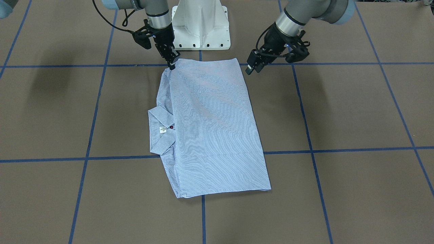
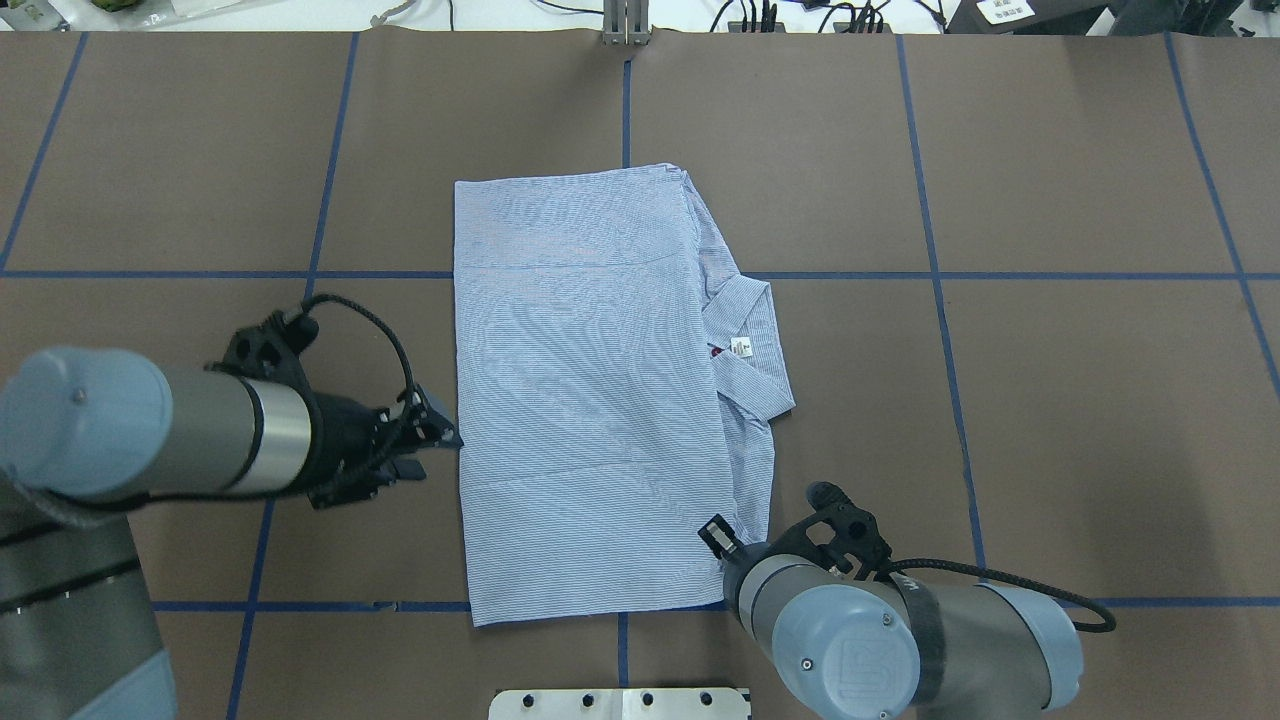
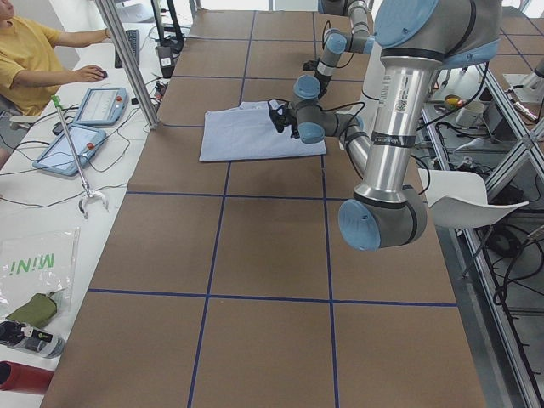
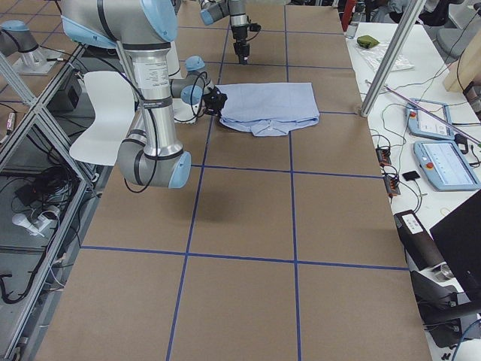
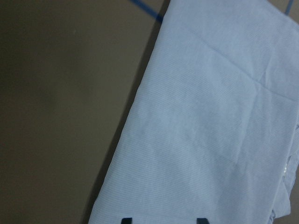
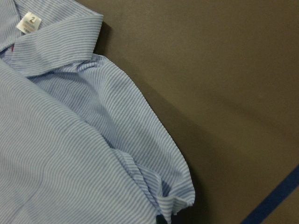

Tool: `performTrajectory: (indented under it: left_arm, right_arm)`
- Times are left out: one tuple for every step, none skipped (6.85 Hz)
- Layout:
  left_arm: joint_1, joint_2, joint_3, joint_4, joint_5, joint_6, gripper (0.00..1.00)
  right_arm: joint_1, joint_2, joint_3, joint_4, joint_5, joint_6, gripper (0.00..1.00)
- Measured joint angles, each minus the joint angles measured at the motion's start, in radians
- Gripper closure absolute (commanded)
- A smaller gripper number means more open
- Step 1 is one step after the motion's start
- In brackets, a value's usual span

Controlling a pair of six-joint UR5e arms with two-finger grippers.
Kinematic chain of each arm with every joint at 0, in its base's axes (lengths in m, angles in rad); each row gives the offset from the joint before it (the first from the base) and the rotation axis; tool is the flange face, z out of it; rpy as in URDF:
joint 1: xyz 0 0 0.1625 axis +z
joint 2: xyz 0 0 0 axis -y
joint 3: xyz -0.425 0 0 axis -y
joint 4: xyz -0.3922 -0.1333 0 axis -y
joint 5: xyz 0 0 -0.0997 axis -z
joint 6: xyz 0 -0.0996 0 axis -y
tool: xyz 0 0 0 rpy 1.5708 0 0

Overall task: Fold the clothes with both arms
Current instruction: 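Lower the left gripper to the shirt's near corner beside the right gripper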

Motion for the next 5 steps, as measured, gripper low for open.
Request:
performTrajectory:
  left_arm:
    - [0.112, 0.015, -0.006, 0.008, 0.099, -0.106, 0.44]
    - [0.196, 0.019, -0.001, 0.041, 0.159, -0.187, 0.44]
    - [0.251, 0.016, 0.005, 0.086, 0.190, -0.242, 0.44]
    - [0.282, 0.014, 0.013, 0.108, 0.203, -0.273, 0.45]
    - [0.302, 0.010, 0.026, 0.116, 0.208, -0.288, 0.45]
  right_arm:
    - [-0.006, -0.005, 0.001, -0.001, 0.002, 0.002, 1.00]
    - [-0.010, -0.007, 0.005, -0.001, 0.003, 0.003, 1.00]
    - [-0.014, -0.008, 0.008, -0.001, 0.003, 0.007, 1.00]
    - [-0.015, -0.009, 0.009, -0.001, 0.004, 0.011, 1.00]
    - [-0.015, -0.009, 0.010, -0.001, 0.005, 0.014, 1.00]
